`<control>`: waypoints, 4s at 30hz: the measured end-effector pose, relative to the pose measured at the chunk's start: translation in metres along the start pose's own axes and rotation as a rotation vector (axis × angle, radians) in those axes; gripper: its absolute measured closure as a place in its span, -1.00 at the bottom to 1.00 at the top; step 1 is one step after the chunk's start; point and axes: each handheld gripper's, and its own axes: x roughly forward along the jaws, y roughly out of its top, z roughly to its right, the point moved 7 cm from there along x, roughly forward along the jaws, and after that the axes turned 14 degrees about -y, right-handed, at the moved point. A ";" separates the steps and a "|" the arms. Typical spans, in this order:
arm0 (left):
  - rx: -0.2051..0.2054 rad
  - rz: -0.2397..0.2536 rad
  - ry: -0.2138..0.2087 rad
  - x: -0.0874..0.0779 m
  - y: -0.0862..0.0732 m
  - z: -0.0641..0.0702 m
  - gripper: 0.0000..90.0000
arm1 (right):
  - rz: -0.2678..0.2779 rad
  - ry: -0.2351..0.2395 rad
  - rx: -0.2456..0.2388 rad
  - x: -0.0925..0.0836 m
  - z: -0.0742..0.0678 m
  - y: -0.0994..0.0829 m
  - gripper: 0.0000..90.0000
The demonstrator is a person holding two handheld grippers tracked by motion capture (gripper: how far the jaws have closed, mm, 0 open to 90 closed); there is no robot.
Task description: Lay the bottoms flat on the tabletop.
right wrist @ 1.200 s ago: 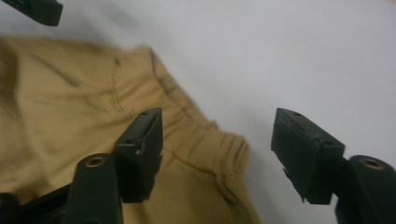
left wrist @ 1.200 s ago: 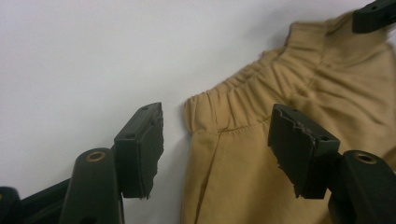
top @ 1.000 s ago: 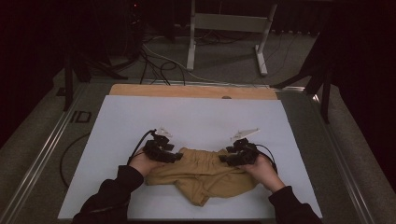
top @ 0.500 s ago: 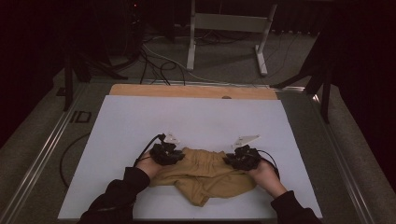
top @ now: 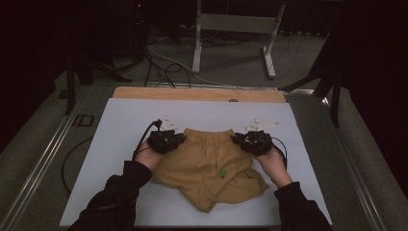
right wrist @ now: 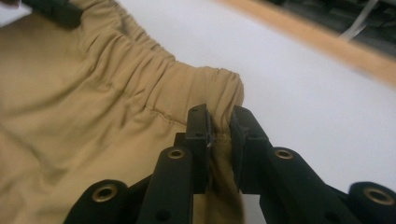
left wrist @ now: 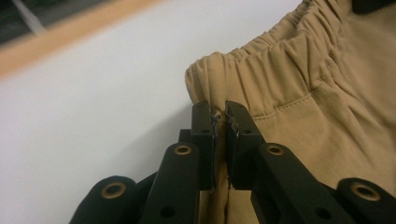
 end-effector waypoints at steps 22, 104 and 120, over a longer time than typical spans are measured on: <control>-0.067 0.064 0.155 0.017 0.066 -0.081 -0.84 | 0.066 -0.174 0.212 0.076 0.068 0.081 -0.71; -0.059 0.108 0.025 -0.091 -0.129 0.062 -0.99 | -0.169 0.228 -0.291 0.082 -0.175 -0.014 0.36; -0.072 0.128 0.029 -0.091 -0.129 0.056 -0.98 | -0.131 0.269 -0.306 0.063 -0.174 0.011 1.00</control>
